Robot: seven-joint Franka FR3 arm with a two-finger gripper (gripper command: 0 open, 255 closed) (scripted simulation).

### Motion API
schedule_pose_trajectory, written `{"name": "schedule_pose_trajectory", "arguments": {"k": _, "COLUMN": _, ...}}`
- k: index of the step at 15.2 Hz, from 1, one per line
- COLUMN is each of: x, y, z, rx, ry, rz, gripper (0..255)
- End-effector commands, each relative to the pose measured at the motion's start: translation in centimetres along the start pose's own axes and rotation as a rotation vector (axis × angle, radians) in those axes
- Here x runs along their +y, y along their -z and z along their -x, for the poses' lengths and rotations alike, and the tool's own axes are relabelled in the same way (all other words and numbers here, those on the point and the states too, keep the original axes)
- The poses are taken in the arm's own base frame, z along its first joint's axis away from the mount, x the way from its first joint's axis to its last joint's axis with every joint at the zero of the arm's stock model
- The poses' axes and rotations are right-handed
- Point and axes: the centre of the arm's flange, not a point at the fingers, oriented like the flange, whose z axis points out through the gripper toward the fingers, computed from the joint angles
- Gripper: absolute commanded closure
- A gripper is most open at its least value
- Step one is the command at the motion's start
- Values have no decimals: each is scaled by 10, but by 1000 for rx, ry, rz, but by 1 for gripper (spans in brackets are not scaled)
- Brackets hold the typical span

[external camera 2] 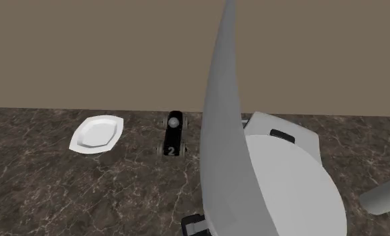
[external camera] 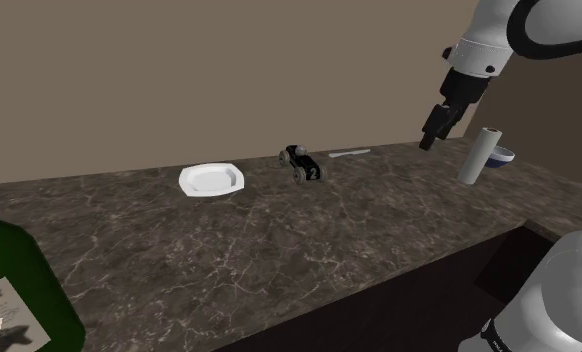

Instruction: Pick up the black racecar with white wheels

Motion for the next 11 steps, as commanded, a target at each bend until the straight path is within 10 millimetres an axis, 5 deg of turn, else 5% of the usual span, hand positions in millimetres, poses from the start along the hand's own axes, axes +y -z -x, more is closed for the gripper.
{"name": "schedule_pose_trajectory", "arguments": {"k": 1, "x": 0, "y": 0, "z": 0, "rx": 0, "ry": 0, "rz": 0, "gripper": 0}}
{"name": "schedule_pose_trajectory", "arguments": {"k": 11, "x": -23, "y": -69, "z": -108, "rx": 12, "ry": -55, "rz": -20, "gripper": 0}}
